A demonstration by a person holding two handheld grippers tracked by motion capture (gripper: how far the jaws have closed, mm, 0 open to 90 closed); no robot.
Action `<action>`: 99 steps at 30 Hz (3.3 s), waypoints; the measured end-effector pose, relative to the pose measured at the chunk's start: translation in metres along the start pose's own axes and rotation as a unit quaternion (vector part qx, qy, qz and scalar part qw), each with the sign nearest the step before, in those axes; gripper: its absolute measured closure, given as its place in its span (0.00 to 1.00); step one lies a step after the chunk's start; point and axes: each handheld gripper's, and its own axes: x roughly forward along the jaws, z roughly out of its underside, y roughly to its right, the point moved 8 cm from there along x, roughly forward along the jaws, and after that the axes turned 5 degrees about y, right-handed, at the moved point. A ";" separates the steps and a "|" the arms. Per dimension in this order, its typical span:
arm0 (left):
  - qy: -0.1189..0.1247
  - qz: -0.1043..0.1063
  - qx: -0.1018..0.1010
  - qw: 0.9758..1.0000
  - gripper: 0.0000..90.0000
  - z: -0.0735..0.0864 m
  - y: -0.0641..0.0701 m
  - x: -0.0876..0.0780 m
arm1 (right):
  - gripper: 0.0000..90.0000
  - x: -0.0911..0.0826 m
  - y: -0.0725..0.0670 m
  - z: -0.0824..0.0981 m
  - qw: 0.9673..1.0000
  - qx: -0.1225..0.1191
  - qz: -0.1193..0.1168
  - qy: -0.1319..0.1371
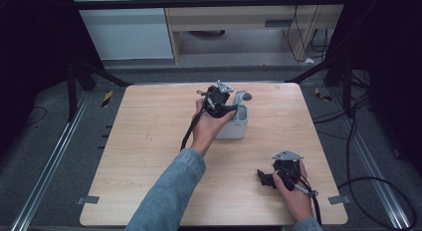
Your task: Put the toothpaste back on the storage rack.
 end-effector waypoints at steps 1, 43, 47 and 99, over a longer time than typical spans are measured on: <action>0.000 0.001 0.001 1.000 0.53 0.000 0.001 -0.001 | 0.00 0.000 0.000 0.000 1.000 -0.001 0.000 0.000; -0.005 0.081 0.066 0.994 0.05 0.033 0.045 -0.050 | 0.00 -0.001 -0.002 0.001 1.000 0.005 -0.001 0.002; -0.011 0.069 0.058 0.996 0.05 0.044 0.039 -0.060 | 0.00 -0.002 -0.004 0.001 1.000 0.007 -0.001 0.002; -0.089 -0.031 -0.021 0.995 0.07 0.183 -0.082 -0.118 | 0.00 -0.003 -0.004 0.002 1.000 0.005 -0.003 0.003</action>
